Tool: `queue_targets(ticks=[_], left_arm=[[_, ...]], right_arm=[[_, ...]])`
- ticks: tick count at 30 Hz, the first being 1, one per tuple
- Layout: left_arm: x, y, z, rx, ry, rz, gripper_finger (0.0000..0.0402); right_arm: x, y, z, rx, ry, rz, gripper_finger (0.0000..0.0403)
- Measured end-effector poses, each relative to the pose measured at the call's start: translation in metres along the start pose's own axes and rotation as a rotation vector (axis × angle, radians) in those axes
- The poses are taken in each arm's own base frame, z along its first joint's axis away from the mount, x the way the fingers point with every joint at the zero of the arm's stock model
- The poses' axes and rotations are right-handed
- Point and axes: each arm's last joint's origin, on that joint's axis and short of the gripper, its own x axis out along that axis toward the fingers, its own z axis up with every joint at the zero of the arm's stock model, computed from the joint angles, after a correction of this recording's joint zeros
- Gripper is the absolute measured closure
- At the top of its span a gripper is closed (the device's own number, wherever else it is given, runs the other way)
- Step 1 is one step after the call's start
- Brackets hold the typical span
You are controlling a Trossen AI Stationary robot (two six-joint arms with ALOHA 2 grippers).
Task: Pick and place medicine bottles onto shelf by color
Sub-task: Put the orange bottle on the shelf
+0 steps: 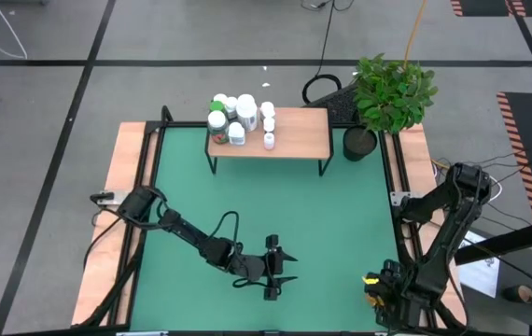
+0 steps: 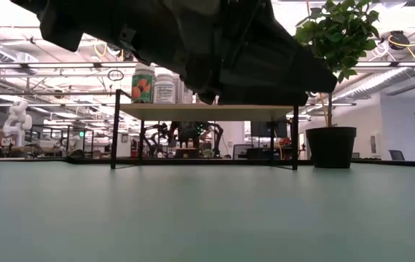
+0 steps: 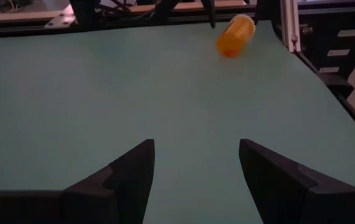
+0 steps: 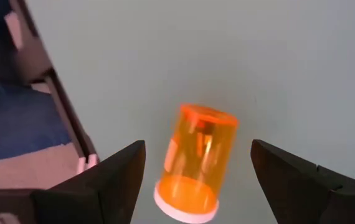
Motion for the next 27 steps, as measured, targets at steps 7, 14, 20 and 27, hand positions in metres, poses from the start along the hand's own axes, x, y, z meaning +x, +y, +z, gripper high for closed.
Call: queue_targets(ticks=[7, 14, 20, 27], left_arm=[[0.000, -0.001, 0.000, -0.002, 0.001, -0.004, 0.0165], [0.000, -0.001, 0.000, -0.006, -0.001, -0.003, 0.0165], [0.000, -0.001, 0.000, 0.015, -0.002, -0.003, 0.0165], [-0.001, -0.003, 0.000, 0.062, -0.003, -0.008, 0.0165]], right_arm=[[0.027, -0.010, -0.006, 0.029, 0.110, -0.042, 0.0120], [0.037, -0.014, -0.005, 0.037, 0.108, -0.005, 0.0154], [0.035, -0.013, 0.007, 0.053, 0.019, 0.029, 0.0216], [0.027, -0.011, 0.050, 0.106, -0.141, 0.132, 0.0230]])
